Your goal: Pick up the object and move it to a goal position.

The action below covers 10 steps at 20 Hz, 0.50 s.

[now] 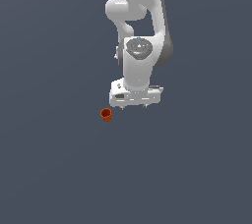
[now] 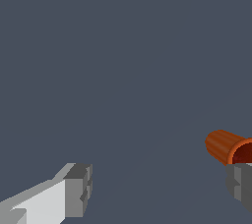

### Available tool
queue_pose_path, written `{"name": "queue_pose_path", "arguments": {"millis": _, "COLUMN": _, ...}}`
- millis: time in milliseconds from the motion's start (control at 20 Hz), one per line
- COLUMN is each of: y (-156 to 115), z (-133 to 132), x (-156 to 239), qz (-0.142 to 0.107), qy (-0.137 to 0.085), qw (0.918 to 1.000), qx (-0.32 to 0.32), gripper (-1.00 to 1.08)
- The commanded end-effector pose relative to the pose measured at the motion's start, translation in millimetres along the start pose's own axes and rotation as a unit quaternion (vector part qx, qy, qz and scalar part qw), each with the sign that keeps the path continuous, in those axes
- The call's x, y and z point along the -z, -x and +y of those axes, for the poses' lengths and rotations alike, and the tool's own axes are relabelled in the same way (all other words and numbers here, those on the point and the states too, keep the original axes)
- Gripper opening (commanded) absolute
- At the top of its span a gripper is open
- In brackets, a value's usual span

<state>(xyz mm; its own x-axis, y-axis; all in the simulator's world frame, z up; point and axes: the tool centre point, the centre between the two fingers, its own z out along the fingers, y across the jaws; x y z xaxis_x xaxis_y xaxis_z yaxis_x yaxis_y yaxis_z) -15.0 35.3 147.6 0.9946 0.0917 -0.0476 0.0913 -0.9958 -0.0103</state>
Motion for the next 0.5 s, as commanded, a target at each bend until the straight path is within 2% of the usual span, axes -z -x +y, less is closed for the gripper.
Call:
{"name": "queue_pose_path", "arguments": {"millis": 0, "y": 0, "z": 0, "x": 0, "qz": 0.000, "qy": 0.000, "qw": 1.0000, "qx": 0.000, "gripper": 1.00}}
{"name": "queue_pose_path", "arguments": {"millis": 450, "y": -7, "z": 27, "x": 25, "qz": 0.018, "qy": 0.001, "qw": 0.9995, "qx": -0.027, "gripper": 1.00}}
